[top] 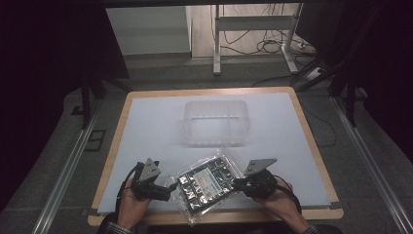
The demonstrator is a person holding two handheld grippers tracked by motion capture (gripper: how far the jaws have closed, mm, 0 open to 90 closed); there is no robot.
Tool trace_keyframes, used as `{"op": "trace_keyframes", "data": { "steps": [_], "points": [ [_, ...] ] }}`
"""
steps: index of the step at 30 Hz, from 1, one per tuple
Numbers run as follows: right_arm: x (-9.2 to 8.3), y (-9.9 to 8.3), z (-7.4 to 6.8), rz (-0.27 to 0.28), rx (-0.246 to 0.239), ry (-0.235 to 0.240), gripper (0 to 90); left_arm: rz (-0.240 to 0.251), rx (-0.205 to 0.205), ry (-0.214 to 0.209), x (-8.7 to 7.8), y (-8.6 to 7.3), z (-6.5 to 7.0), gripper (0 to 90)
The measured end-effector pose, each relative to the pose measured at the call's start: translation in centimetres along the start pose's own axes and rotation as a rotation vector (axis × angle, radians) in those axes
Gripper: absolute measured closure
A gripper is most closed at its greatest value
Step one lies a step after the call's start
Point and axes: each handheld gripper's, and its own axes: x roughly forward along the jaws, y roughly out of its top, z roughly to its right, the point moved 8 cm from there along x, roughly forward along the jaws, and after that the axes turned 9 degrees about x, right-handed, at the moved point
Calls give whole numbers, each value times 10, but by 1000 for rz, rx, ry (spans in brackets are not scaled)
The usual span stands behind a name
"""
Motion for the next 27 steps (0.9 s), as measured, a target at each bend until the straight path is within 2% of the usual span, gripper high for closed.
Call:
{"op": "trace_keyframes", "data": {
  "steps": [3,12,15,21,27],
  "points": [
    [-6,4,8,33,8,-35,719,-1,2,-1,0,0,0,7],
    [-16,10,27,94,39,-101,623,-13,11,0,1,-1,1,8],
    [-21,10,38,112,55,-131,586,-17,13,0,2,-1,1,9],
    [-21,8,50,126,71,-155,503,-18,15,0,2,-1,1,9],
    [-18,7,56,138,90,-144,417,-19,16,0,2,-1,1,10]
  ]
}}
